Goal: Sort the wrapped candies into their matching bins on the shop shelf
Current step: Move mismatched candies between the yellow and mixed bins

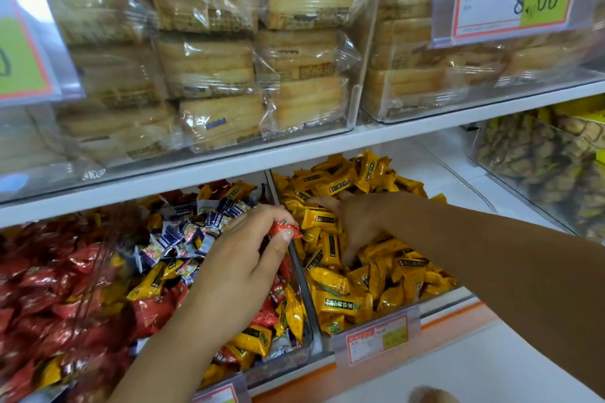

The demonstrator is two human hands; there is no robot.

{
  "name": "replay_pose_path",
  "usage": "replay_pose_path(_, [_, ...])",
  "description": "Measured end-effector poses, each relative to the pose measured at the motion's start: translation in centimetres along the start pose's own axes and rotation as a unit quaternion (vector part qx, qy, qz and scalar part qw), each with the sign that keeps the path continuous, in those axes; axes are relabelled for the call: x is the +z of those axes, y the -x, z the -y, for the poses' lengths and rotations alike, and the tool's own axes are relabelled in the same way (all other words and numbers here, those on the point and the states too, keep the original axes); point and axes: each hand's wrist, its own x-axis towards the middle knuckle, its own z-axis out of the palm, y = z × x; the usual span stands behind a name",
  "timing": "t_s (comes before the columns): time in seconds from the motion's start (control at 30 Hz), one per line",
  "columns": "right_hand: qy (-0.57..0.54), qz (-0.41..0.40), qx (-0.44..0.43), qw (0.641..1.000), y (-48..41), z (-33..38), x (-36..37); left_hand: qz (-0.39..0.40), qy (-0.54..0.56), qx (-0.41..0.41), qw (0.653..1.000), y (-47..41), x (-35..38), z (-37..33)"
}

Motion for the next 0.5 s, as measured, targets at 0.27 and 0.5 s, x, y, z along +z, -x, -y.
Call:
replay_pose_path(0.27, [0.015, 0.045, 0.044, 0.998, -1.6, 0.9, -0.7, 0.001, -0.008, 0.006, 1.000, -0.1, 0.0, -0.1])
replay_pose_path(0.5, [-0.037, -0.009, 0.008, 0.999, -1.0, 0.5, -0.8, 0.006, 0.008, 0.015, 1.000, 0.0, -0.3, 0.1])
